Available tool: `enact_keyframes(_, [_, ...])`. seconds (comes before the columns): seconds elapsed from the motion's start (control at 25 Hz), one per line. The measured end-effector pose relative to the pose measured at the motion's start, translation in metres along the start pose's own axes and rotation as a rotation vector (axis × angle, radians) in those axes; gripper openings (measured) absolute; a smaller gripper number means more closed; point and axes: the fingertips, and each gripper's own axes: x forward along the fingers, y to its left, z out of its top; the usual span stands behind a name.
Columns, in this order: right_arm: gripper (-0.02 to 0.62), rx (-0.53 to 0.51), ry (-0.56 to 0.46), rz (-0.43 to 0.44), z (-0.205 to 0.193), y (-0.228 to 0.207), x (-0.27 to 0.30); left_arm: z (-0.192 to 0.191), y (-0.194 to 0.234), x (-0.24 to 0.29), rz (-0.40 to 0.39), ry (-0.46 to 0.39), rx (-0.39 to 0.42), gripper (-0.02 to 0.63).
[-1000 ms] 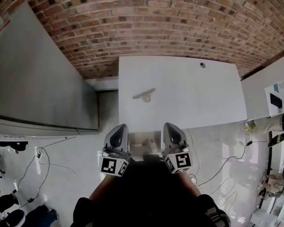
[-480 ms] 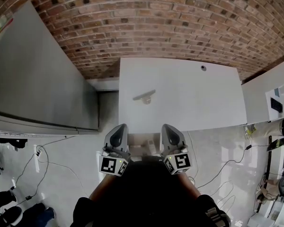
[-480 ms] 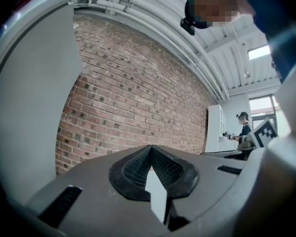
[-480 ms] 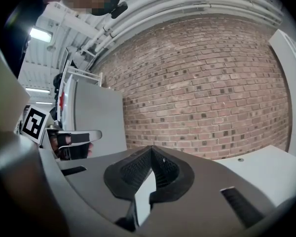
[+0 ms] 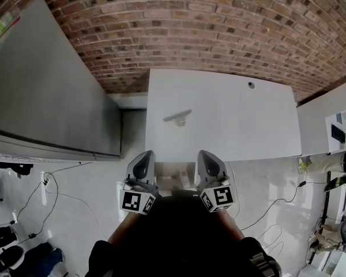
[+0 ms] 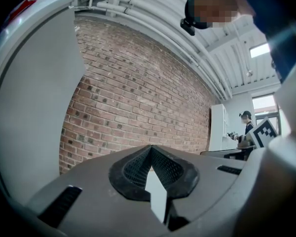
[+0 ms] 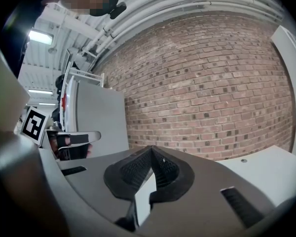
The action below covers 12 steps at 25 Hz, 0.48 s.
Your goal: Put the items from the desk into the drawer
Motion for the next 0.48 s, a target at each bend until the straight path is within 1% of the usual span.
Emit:
enact_keyframes(0.2, [0.000,-0.015,-0.003,-0.001,0.0005,0.0002,0.0003,0.0001,-0.0001,-0.0005,0.007,0.005,-0.001,0.003])
enact_keyframes(0.48, [0.000,0.003,-0.002,-0.007,0.0013,-0.0006,0.0001,-0.0012,0.0008,-0.0007,0.007,0.007,-0.007,0.003])
